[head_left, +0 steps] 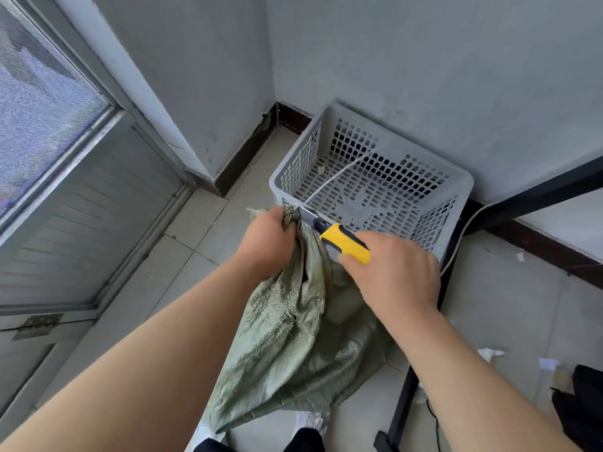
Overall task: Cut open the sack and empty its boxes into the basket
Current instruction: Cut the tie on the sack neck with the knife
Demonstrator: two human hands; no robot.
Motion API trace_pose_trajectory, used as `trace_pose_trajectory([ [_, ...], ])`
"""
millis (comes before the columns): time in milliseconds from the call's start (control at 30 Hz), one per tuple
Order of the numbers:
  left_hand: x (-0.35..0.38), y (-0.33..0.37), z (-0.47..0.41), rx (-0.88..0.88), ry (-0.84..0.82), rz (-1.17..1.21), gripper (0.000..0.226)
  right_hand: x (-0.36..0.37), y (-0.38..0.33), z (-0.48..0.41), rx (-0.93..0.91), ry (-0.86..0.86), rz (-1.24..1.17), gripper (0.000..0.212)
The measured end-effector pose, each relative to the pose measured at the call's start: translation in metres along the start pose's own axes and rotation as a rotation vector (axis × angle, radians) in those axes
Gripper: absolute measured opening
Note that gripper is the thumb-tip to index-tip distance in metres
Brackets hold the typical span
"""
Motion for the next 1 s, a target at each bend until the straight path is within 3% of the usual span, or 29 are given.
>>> trace_pose_trajectory([
  [133, 0.000, 0.005, -0.004, -0.010, -0.046, -0.287, 0.007, -0.003, -0.021, 0.004, -0.147, 0.087, 0.163, 0.031],
  [233, 0.002, 0.006, -0.002, -0.018, -0.043, -0.282, 0.006, 0.001, -0.018, 0.006, -0.138, 0.038, 0.149, 0.028],
  [333, -0.001, 0.009, 0.000, -0.014, -0.003, -0.058, 0.021, 0.006, -0.008, 0.008, -0.085, -0.010, 0.046, 0.038],
  [467, -0.001, 0.004, 0.006, -0.093, 0.013, 0.422, 0.046, 0.022, 0.003, 0.008, 0.001, -0.121, -0.093, 0.043],
  [600, -0.006, -0.003, 0.007, -0.111, 0.053, 0.589, 0.039, 0.026, 0.017, 0.005, 0.094, -0.193, -0.375, 0.040],
  [733, -0.001, -0.002, 0.010, -0.129, -0.034, 0.721, 0.041, 0.033, 0.022, 0.000, 0.149, -0.304, -0.603, 0.046],
  [833, 0.003, -0.009, 0.011, -0.146, -0.049, 0.786, 0.039, 0.038, 0.029, 0.000, 0.203, -0.372, -0.693, 0.038],
  [933, 0.001, -0.012, 0.012, -0.127, 0.033, 0.625, 0.027, 0.038, 0.032, 0.002, 0.209, -0.403, -0.693, 0.033],
  [1000, -0.004, -0.003, 0.012, -0.053, 0.082, 0.371, 0.016, 0.027, 0.028, 0.002, 0.118, -0.313, -0.455, 0.037],
])
Point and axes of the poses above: each hand's wrist, its own z-axis away from the middle knuckle, its own x-axis out of the palm, y = z × x, the point moved 9 cm from there along -z, towards the middle knuckle, and after that the axes turned 6 degrees about x, right-handed, at the moved point
